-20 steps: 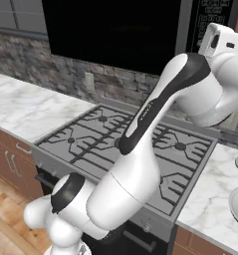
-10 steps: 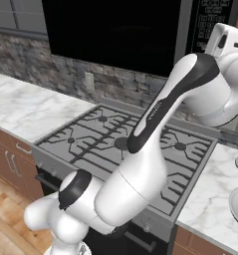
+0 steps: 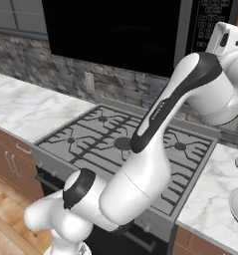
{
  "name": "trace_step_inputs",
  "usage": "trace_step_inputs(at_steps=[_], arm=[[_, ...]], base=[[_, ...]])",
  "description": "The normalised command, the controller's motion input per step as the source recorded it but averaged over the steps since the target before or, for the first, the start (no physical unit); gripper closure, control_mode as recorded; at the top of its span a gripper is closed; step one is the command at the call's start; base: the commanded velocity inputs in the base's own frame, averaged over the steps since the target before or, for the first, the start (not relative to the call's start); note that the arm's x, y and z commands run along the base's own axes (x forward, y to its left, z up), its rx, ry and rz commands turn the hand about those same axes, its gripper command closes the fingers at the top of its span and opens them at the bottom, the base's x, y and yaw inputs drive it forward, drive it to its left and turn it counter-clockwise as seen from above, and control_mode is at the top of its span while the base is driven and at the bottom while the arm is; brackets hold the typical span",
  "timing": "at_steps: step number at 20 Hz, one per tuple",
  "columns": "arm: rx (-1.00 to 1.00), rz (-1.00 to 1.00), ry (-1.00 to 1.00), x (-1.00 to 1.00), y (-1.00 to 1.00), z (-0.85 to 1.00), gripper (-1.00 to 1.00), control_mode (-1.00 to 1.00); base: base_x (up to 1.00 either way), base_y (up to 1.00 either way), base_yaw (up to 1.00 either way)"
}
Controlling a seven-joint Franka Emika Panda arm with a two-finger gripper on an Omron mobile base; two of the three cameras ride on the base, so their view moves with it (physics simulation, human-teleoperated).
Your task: Place the bowl containing the eggplant and sweet potato in the microwave. Close the microwave door and press the start button to microwave the meal.
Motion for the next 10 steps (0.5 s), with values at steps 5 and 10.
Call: trace_step_inputs(at_steps=[5,10], arm=[[0.00,0.00,0.00,0.11,-0.02,0.02,1.00,-1.00],[0.00,-0.01,0.00,0.03,-0.11,0.07,1.00,-1.00]], base=[[0.00,0.00,0.00],[0.00,0.00,0.00]])
